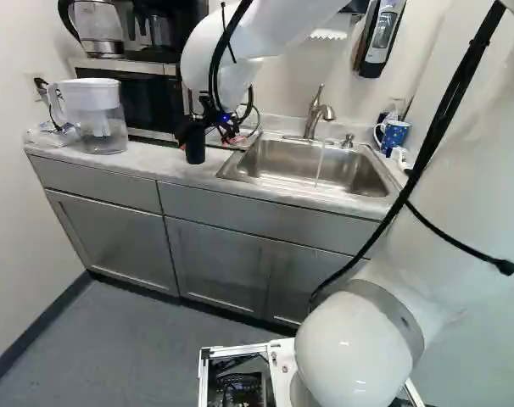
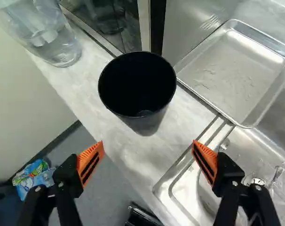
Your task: Rinse the cup and place it in the tray
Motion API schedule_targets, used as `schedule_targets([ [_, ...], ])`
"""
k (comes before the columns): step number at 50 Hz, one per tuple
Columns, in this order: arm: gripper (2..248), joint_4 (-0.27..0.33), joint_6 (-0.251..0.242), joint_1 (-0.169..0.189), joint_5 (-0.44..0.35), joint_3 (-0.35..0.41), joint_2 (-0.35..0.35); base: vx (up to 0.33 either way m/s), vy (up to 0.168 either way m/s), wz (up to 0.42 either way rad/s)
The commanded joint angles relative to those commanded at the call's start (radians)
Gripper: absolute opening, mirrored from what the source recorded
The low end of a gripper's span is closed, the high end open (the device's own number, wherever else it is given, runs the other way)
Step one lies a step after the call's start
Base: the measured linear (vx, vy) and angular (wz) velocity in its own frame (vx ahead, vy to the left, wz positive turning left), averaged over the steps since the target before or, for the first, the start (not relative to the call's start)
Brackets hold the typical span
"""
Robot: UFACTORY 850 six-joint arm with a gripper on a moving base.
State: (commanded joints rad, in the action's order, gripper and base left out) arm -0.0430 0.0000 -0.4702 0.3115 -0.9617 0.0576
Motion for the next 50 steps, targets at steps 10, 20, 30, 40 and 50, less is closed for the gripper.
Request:
schedule_targets([
  [10,247,0.0,0.0,0.0,-0.004,0.0,0.0,0.0,0.0,0.0],
  [20,247,0.0,0.0,0.0,-0.028,0.0,0.0,0.0,0.0,0.0],
  [30,247,0.0,0.0,0.0,-0.059,0.0,-0.001,0.0,0.0,0.0],
  [40,247,0.0,0.0,0.0,-0.095,0.003,-0.017,0.0,0.0,0.0],
  [50,247,0.0,0.0,0.0,-0.139,0.006,-0.037,0.0,0.0,0.0],
])
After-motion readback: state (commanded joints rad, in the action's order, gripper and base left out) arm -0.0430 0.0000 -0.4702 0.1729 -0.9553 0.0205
